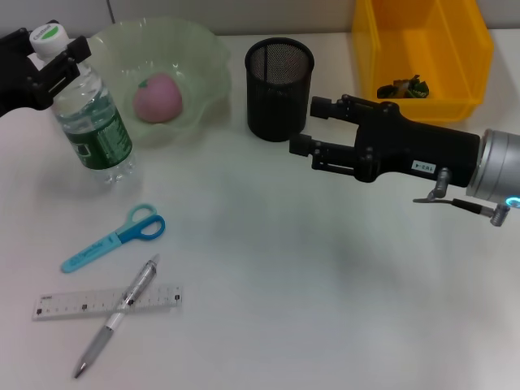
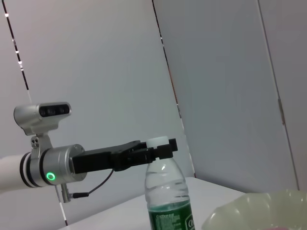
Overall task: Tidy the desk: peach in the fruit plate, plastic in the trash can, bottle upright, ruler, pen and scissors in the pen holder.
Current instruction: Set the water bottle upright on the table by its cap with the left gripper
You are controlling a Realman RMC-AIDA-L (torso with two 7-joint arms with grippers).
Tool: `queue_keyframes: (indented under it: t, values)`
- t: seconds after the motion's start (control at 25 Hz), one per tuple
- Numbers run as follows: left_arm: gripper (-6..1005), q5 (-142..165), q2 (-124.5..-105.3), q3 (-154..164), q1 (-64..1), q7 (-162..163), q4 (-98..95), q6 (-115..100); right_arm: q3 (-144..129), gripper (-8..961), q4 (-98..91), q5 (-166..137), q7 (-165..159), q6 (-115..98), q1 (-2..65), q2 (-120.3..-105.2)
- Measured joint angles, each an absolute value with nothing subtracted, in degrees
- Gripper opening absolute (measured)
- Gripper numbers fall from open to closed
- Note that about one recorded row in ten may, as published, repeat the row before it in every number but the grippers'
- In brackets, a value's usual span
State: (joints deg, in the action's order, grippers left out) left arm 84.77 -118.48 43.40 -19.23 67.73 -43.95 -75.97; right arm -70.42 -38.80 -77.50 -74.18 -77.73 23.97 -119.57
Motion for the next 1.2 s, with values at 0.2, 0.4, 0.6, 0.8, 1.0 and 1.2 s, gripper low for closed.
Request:
queue_keyframes:
  t: [0.2, 0.4, 0.6, 0.8, 1.0, 1.2]
  values:
    - [449, 84.73, -118.54, 43.50, -19.29, 67.70, -43.94, -75.75, -70.12, 742, -38.65, -77.44, -73.73, -77.54, 24.22, -119.52]
    - [449, 84.72, -118.48, 43.59, -19.48, 67.62, -43.79, -75.25, -69.97, 742, -38.33, -77.41, -73.54, -77.43, 24.52, -119.53]
    - [449, 84.92, -118.32, 43.45, -20.08, 67.18, -42.61, -73.69, -69.88, 742, -36.28, -77.37, -73.52, -77.30, 26.23, -119.45]
    - [448, 85.03, -118.33, 43.77, -20.14, 65.94, -42.47, -73.06, -69.87, 742, -36.17, -77.32, -73.41, -76.93, 26.54, -119.37]
    - [448, 85.06, -118.37, 43.86, -20.08, 65.90, -41.46, -72.94, -69.87, 742, -36.15, -76.95, -73.39, -76.79, 26.62, -119.35]
    - [448, 85.08, -118.38, 43.86, -19.67, 65.34, -41.14, -73.22, -69.87, 742, -36.13, -76.91, -73.38, -76.79, 26.88, -119.35]
